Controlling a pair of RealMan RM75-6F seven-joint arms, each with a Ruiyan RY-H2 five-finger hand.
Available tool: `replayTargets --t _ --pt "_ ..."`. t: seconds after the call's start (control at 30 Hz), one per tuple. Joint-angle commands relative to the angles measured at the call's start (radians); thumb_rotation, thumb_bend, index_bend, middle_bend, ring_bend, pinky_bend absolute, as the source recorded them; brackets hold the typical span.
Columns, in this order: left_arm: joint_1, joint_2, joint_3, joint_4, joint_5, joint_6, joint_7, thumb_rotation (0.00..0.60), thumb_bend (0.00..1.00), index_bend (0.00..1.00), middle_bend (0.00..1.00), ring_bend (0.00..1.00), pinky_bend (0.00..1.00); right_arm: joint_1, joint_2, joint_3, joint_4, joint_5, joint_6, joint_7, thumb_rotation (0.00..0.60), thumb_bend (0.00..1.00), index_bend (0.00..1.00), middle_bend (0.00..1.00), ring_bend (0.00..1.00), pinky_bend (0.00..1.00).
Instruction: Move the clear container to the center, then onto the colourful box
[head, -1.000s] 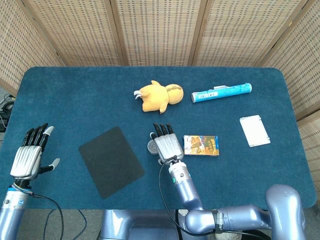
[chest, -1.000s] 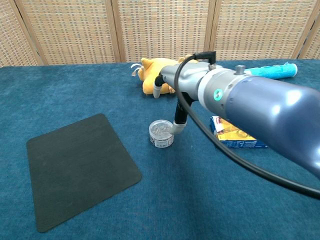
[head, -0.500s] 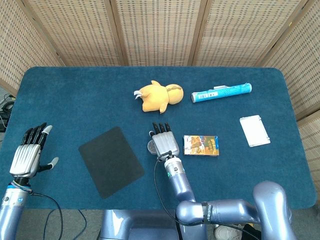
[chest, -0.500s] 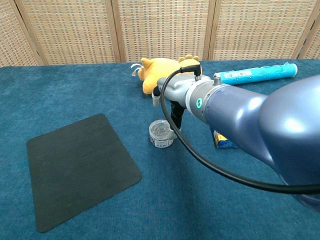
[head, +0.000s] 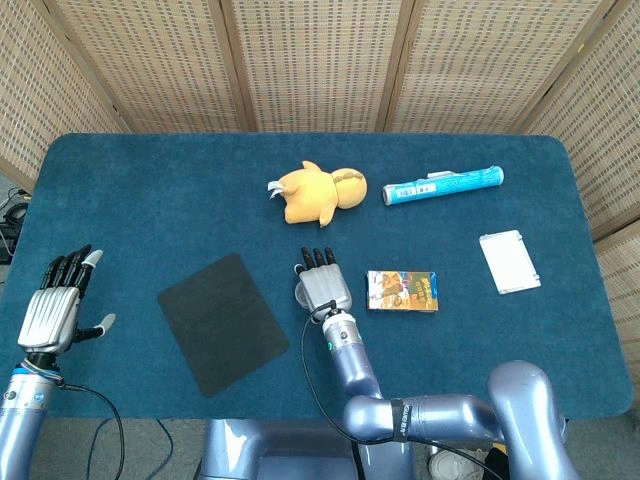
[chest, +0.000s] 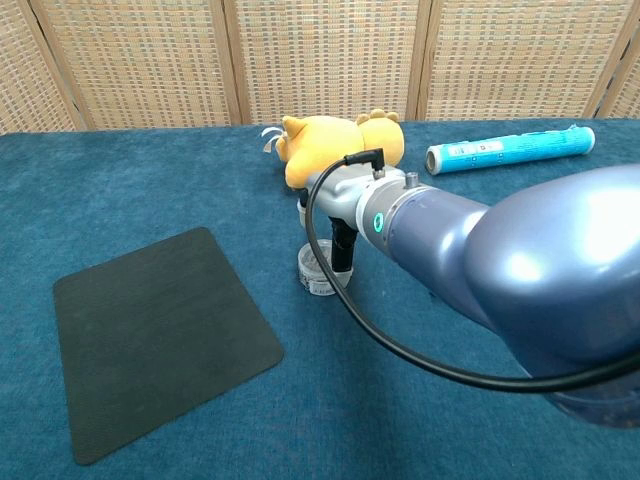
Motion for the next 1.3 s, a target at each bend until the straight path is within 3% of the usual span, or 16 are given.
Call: replayTargets --t 0.03,0.47,0.53,0.6,0.63,0.67,0.7,0.77,0.97,1.3 --pt "-0.002 -0.002 -0.003 0.003 -0.004 -0.01 -0.002 0.6 0.26 0.0 0.0 0.0 0.0 0.004 -0.012 -0.006 0.025 0.012 -0.015 0.008 0.6 0.0 0.25 0.0 0.0 0.0" --pt "0.0 0.002 -0.013 0.007 -0.011 -0.031 -0.011 0.6 0.25 0.0 0.0 0.0 0.0 0.024 -0.035 -0.015 0.094 0.032 -0.047 0.013 0.6 0.0 0.28 0.0 0.0 0.0" --pt "0.0 0.003 -0.014 0.008 -0.013 -0.035 -0.013 0.6 0.25 0.0 0.0 0.0 0.0 0.025 -0.039 -0.016 0.105 0.034 -0.051 0.014 0.6 0.0 0.15 0.0 0.0 0.0" --pt "0.0 0.005 -0.015 0.008 -0.015 -0.042 -0.018 0.6 0.25 0.0 0.0 0.0 0.0 0.024 -0.046 -0.02 0.121 0.025 -0.057 0.027 0.6 0.0 0.16 0.0 0.0 0.01" --pt "0.0 0.007 -0.016 0.008 -0.016 -0.046 -0.021 0.6 0.25 0.0 0.0 0.0 0.0 0.023 -0.051 -0.024 0.132 0.016 -0.06 0.036 0.6 0.0 0.17 0.0 0.0 0.02" --pt "0.0 0.008 -0.017 0.007 -0.016 -0.046 -0.025 0.6 0.25 0.0 0.0 0.0 0.0 0.02 -0.056 -0.029 0.141 0.012 -0.063 0.044 0.6 0.0 0.28 0.0 0.0 0.02" --pt "0.001 0.009 -0.018 0.007 -0.015 -0.047 -0.026 0.6 0.25 0.0 0.0 0.0 0.0 0.019 -0.059 -0.031 0.147 0.006 -0.065 0.05 0.6 0.0 0.3 0.0 0.0 0.02" --pt "0.002 0.01 -0.017 0.006 -0.011 -0.047 -0.028 0.6 0.25 0.0 0.0 0.0 0.0 0.017 -0.063 -0.034 0.153 -0.004 -0.062 0.055 0.6 0.0 0.48 0.0 0.0 0.02" --pt "0.004 0.014 -0.019 0.005 -0.007 -0.05 -0.035 0.6 0.26 0.0 0.0 0.0 0.0 0.014 -0.068 -0.038 0.152 -0.019 -0.052 0.058 0.6 0.0 0.55 0.0 0.0 0.03" --pt "0.006 0.017 -0.023 0.004 -0.005 -0.056 -0.041 0.6 0.25 0.0 0.0 0.0 0.0 0.011 -0.067 -0.034 0.134 -0.023 -0.038 0.047 0.6 0.0 0.58 0.0 0.0 0.03"
